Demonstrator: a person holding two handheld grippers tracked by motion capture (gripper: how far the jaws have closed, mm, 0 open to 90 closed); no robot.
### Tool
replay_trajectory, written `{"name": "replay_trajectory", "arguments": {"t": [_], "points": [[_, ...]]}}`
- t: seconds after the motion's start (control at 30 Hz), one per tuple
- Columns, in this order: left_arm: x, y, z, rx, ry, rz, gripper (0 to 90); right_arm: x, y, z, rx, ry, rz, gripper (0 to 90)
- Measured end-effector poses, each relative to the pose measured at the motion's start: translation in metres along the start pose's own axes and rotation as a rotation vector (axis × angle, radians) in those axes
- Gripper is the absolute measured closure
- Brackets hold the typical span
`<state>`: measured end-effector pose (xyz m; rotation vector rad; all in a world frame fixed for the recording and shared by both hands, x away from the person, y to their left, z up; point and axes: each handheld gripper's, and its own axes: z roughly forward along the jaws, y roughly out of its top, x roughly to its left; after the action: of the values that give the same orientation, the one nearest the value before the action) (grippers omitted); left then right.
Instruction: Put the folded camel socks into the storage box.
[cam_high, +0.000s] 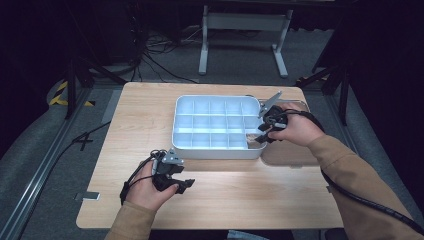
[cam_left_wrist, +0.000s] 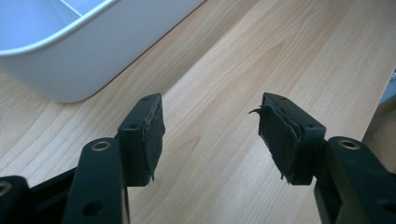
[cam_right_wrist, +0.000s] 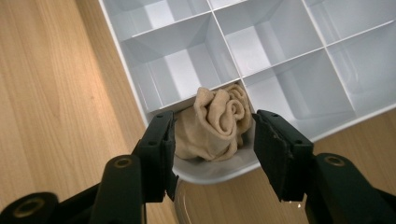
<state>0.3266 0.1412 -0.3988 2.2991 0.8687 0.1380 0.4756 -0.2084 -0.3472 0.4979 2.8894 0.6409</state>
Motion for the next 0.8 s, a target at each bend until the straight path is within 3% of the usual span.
{"name": "replay_trajectory", "arguments": {"t": [0.17,0.47,0.7,0.77,0.8], "points": [[0.000,0.004,0.001,-0.001,-0.005,0.001,40.9,0.006,-0.012,-0.015,-0.051,-0.019,0.019,47.1],[0.003,0.008,0.003,0.005,-0.007,0.006,40.8,0.020,-0.041,-0.037,-0.131,-0.045,0.124,44.3],[0.004,0.009,0.004,0.006,-0.012,0.003,40.4,0.037,-0.064,-0.049,-0.171,-0.055,0.147,40.2],[0.005,0.008,0.003,0.005,-0.008,0.001,40.4,0.042,-0.072,-0.049,-0.160,-0.067,0.123,38.8],[0.005,0.008,0.003,0.005,-0.009,0.000,40.4,0.045,-0.077,-0.049,-0.162,-0.061,0.134,38.9]]}}
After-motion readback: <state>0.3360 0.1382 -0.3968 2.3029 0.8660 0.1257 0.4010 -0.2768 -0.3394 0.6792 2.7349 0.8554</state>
